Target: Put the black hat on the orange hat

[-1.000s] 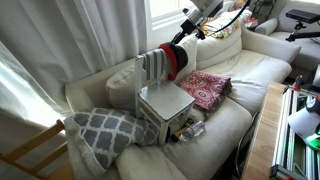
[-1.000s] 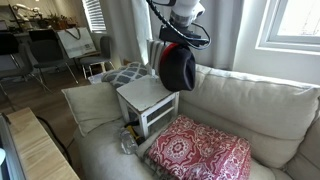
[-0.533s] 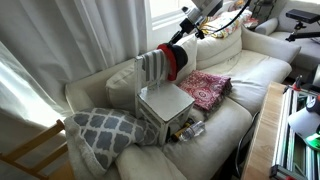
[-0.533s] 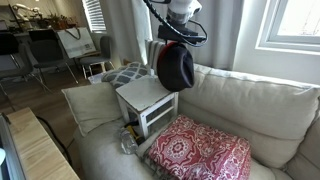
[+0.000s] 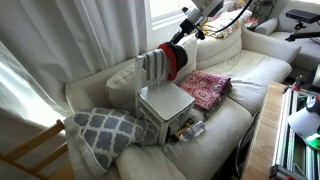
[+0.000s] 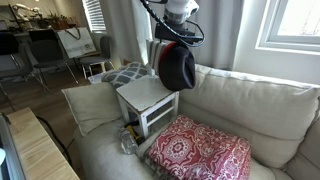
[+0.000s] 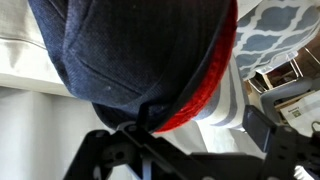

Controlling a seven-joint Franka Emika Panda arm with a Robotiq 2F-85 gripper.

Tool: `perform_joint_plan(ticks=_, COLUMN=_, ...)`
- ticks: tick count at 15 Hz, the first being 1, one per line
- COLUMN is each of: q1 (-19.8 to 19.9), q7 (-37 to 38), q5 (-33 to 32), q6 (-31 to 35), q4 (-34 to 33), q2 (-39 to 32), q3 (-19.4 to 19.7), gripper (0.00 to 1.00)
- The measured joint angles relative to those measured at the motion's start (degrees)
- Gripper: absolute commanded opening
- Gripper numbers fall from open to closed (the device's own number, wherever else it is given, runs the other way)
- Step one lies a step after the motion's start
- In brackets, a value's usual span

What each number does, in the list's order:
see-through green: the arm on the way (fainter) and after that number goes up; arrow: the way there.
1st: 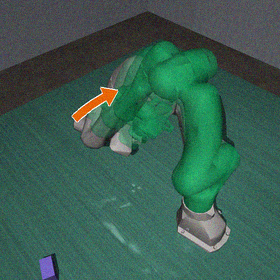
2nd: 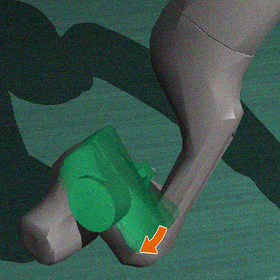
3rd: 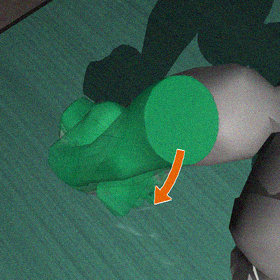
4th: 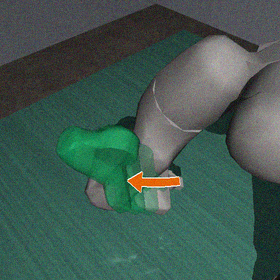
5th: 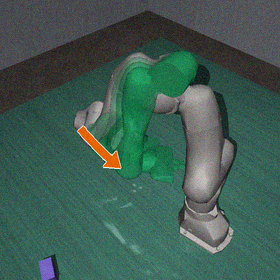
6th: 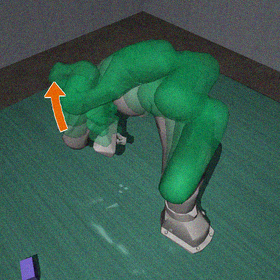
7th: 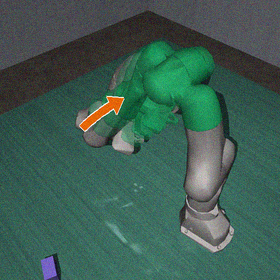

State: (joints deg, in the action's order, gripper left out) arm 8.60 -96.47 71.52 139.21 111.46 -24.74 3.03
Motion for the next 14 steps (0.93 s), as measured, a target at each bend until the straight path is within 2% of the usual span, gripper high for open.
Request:
perform_joint_plan(ticks=3, q1=-0.03, q7=0.00, q5=0.01, q6=0.11, q4=0.46, q2=0.53, q3=-0.05, gripper=1.00)
perform_joint_plan(ticks=4, q1=-0.02, q7=0.00, q5=0.01, q6=0.15, q4=0.67, q2=0.83, q3=-0.05, gripper=0.96)
perform_joint_plan(ticks=6, q1=0.00, q7=0.00, q5=0.01, q6=0.25, q4=1.22, q2=1.56, q3=-0.03, gripper=0.81)
perform_joint_plan(ticks=7, q1=0.01, q7=0.00, q5=0.01, q6=0.26, q4=1.47, q2=1.88, q3=-0.01, gripper=0.79)
perform_joint_plan(ticks=9, q1=0.01, q7=0.00, q5=0.01, q6=0.26, q4=1.85, q2=2.36, q3=-0.01, gripper=0.63)
perform_joint_plan(ticks=11, q1=0.00, q7=0.00, q5=0.01, q6=0.26, q4=2.27, q2=2.65, q3=-0.01, gripper=0.67)
perform_joint_plan(ticks=12, q1=-0.02, q7=0.00, q5=0.01, q6=0.26, q4=2.53, q2=2.72, q3=-0.01, gripper=0.63)
perform_joint_plan(ticks=14, q1=-0.08, q7=0.00, q5=0.01, q6=0.32, q4=2.89, q2=2.73, q3=-0.01, gripper=0.66)
